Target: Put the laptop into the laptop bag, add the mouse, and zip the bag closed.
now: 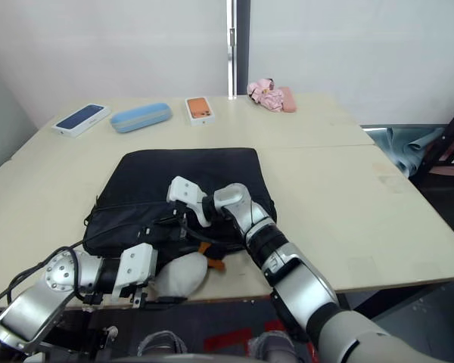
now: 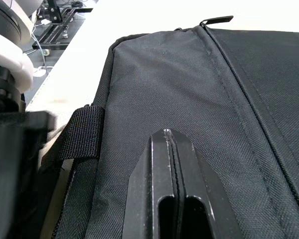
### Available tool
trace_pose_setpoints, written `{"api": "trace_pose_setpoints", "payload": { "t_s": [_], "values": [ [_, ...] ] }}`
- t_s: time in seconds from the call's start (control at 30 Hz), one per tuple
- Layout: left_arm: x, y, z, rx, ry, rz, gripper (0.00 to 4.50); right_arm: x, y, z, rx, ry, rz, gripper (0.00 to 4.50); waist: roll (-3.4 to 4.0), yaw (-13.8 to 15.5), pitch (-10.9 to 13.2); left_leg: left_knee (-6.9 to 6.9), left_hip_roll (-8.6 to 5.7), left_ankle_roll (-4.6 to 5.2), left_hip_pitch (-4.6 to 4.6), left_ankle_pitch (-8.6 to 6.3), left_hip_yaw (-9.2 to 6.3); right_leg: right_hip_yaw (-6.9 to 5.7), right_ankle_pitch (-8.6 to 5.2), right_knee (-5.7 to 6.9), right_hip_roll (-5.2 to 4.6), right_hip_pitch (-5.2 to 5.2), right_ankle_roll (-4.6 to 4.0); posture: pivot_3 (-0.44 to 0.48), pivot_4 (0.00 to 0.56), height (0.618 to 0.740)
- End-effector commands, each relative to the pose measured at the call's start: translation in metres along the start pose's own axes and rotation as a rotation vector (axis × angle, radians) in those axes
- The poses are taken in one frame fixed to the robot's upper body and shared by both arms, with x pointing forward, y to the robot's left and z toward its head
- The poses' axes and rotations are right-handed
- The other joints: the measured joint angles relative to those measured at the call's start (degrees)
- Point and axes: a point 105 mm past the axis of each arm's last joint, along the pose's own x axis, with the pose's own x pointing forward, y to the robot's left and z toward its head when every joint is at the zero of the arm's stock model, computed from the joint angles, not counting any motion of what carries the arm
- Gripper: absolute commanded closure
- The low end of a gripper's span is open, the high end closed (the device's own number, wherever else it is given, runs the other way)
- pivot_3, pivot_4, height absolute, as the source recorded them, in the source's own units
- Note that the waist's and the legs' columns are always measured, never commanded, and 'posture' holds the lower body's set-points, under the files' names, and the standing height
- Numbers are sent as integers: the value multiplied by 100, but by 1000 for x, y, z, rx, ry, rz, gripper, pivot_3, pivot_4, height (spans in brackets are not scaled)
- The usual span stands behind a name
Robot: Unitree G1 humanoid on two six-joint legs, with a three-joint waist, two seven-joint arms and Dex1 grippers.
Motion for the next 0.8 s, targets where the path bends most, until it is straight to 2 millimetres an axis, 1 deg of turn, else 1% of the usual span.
{"api": "trace_pose_setpoints", "payload": {
  "t_s": [0.03,0.17,0.33,0.5,0.6,0.73,0.8],
  "values": [
    [-10,2,17,30,-34,38,77,-4,0,-23,77,51,-21,4500,2,5,1,0,0,0,0,0,0,0,0,0,0,1,0,0,150,740],
    [-15,2,20,21,-35,95,77,-4,0,-24,75,54,-21,4500,4,4,2,0,0,0,1,0,0,2,0,0,0,0,0,0,150,740],
    [-26,3,25,7,-37,163,77,-4,1,-24,72,53,-16,4500,9,-4,6,0,0,0,1,0,0,6,-1,0,3,-3,3,0,150,740],
    [-53,0,36,-79,-30,233,77,-5,-1,-22,80,37,-25,4500,14,-4,9,-1,0,-1,1,-1,0,14,-2,-1,11,-6,4,0,150,740],
    [-73,-5,36,-164,-7,265,77,-9,-8,-9,96,-29,-47,4500,21,-8,16,-1,1,-2,2,-1,0,23,-4,-3,17,-7,6,0,150,740],
    [-100,3,41,-259,-20,386,77,-17,-12,7,105,-92,-56,4500,36,24,43,-1,0,-2,-3,-2,-1,57,-17,-6,34,-15,28,0,150,740],
    [-116,7,42,-308,-3,440,77,-24,-14,20,122,-140,-61,4500,36,30,53,-1,0,-2,-9,-2,-2,62,-17,-6,39,-20,28,0,150,740]
  ]
}}
